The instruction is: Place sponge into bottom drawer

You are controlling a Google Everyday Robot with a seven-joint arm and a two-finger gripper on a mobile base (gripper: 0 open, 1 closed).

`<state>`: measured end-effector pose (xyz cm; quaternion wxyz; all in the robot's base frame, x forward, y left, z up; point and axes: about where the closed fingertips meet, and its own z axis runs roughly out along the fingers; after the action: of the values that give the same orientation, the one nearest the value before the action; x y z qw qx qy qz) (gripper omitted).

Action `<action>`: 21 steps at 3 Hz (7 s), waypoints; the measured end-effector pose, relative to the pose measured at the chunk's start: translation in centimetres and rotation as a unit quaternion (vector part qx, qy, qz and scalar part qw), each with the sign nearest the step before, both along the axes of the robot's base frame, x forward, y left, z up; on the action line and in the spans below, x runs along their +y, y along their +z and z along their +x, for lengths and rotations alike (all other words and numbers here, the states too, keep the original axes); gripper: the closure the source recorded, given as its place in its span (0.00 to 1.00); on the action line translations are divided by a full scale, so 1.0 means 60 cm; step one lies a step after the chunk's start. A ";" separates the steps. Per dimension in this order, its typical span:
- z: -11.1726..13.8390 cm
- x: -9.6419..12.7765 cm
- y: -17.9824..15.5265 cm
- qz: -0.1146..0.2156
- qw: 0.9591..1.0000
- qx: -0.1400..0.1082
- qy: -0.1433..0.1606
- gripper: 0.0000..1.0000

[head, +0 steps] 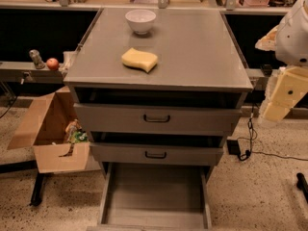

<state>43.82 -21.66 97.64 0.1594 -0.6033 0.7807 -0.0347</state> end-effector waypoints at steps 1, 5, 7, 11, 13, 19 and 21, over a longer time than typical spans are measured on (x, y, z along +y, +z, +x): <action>0.000 0.000 0.000 0.000 1.000 0.000 0.000 0.00; 0.312 0.195 -0.040 0.297 0.953 -0.017 0.056 0.00; 0.341 0.213 -0.061 0.301 0.952 -0.028 0.047 0.00; 0.496 0.337 -0.180 0.381 0.923 -0.050 0.023 0.00; 0.523 0.364 -0.230 0.406 0.913 -0.041 0.001 0.26; 0.349 0.372 -0.128 0.529 0.825 -0.025 0.196 1.00; 0.162 0.330 -0.238 0.426 0.849 0.064 0.306 1.00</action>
Offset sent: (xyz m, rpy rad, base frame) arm 0.0384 0.0109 -0.0044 0.0475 -0.0493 0.0142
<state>53.51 -1.86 83.36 0.3528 -0.6854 0.5029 0.3909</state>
